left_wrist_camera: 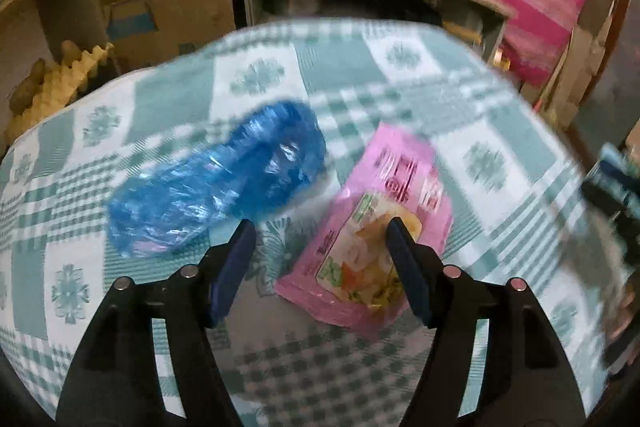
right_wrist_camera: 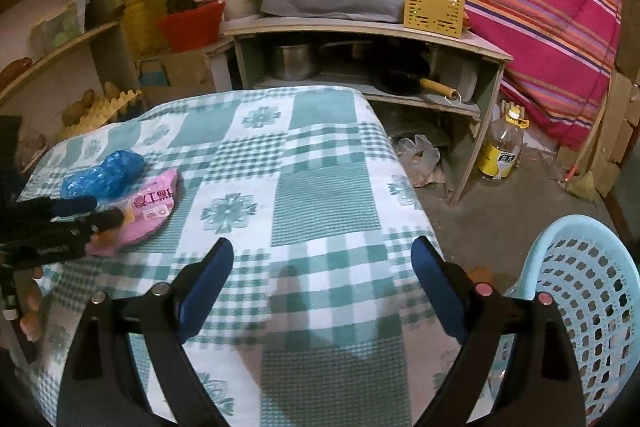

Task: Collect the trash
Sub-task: 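Grasp the pink snack wrapper with the left tool, then grasp the blue plastic bag with the right tool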

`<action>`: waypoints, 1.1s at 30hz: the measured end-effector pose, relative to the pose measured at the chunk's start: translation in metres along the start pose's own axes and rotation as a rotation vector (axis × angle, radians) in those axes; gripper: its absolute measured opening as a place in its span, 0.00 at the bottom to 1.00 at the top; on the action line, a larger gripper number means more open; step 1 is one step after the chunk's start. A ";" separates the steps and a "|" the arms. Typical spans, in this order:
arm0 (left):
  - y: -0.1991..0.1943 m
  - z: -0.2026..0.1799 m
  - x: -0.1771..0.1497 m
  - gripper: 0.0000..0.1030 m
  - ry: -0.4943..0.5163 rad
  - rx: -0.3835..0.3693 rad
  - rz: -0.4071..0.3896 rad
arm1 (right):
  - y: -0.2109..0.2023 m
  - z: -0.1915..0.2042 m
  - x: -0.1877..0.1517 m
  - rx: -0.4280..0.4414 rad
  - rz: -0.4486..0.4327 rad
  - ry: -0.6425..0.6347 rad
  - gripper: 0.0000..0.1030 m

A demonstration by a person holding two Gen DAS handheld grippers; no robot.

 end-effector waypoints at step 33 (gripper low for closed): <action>-0.118 0.134 -0.082 0.16 -0.203 0.171 -0.211 | 0.012 0.136 0.014 0.075 0.020 -0.150 0.86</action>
Point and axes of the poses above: each gripper's, at about its wrist camera, not at the fingertips, and y roughly the way its jaws point, z to its left, x to its top, the point moved 6 cm from there along y, roughly the way its jaws point, and after that the axes turned 14 degrees about z, right-handed, at the moved point
